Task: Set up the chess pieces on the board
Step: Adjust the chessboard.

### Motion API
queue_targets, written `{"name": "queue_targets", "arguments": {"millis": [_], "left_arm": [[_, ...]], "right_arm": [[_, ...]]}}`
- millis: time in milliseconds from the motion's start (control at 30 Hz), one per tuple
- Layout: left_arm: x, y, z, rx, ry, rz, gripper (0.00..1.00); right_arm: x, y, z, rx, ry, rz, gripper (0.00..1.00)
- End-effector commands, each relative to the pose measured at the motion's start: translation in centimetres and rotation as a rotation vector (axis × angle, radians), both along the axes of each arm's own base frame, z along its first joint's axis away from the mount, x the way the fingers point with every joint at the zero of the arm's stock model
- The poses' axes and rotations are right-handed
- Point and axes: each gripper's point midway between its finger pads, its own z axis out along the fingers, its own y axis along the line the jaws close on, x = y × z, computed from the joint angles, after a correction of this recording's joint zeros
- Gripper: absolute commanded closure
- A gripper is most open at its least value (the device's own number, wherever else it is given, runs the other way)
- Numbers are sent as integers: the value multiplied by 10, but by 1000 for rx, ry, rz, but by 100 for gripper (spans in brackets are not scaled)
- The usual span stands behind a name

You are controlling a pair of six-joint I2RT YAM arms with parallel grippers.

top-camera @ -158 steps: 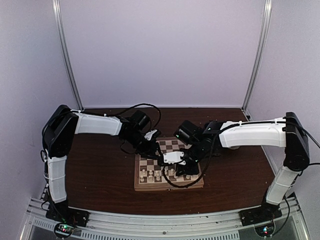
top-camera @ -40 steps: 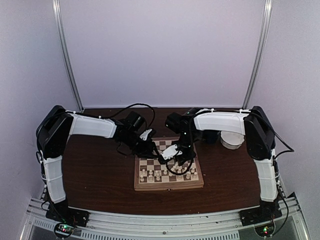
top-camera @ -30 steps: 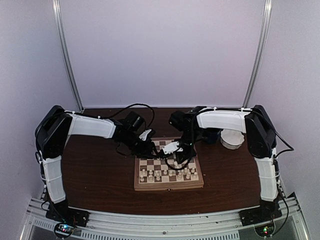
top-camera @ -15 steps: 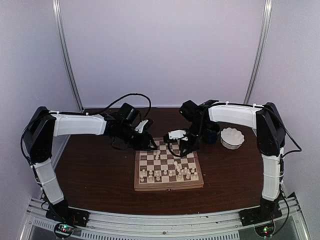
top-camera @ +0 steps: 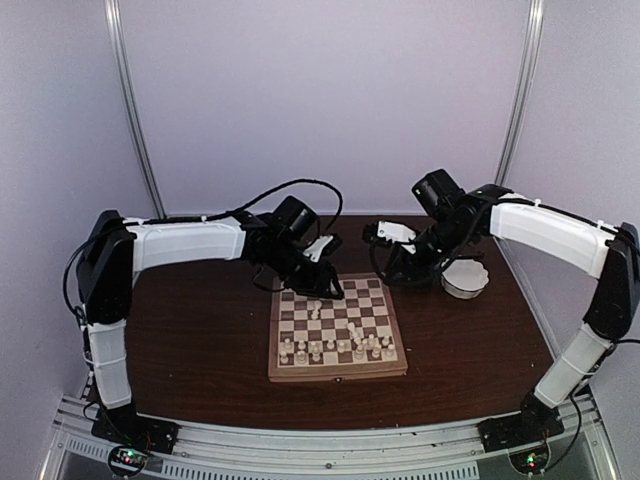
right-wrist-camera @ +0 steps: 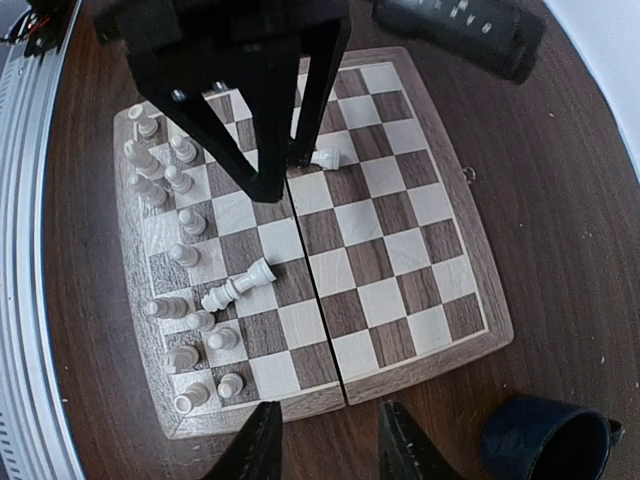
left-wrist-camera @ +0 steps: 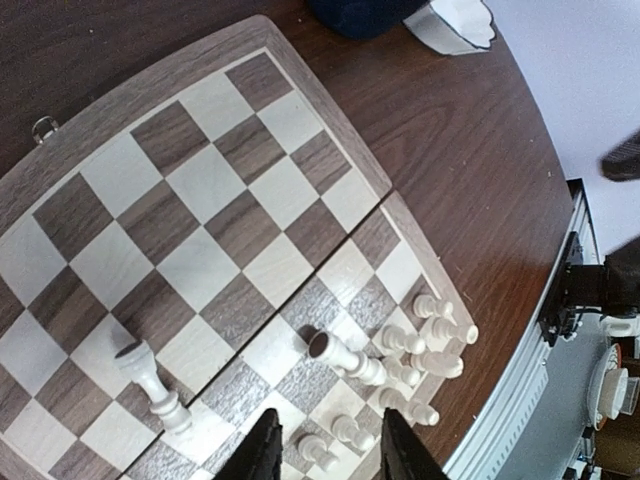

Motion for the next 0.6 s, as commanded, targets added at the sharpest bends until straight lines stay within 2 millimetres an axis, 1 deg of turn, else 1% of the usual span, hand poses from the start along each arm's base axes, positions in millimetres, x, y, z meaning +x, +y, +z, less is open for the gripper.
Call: {"name": "queue_targets", "arguments": {"millis": [0,33,100,167,200,367,467,567], "left_arm": [[3,-12,-22,85,27,-6,66],[2,-21,-25,94,24,-16,66],[1,-28,-31,115,30,-15,66],[2,-32,-38,145,42,1,66],[2,-32,-47,166,54,8,66],[-2,-27,-64,226,92,37,66],[-7,-28,-68,237,113,28,66],[-12,-30,-72,247,120,22,63]], "right_arm": [[-9,-18,5,50,-6,-109,62],[-8,-22,7,59,-22,-127,61],[-7,-31,10,78,-53,-158,58],[-2,-38,13,81,-77,-183,57],[-1,-40,13,78,-76,-190,57],[-2,-41,7,78,-67,-180,56],[-2,-40,5,79,-64,-173,56],[-1,-40,4,76,-63,-171,56]]}}
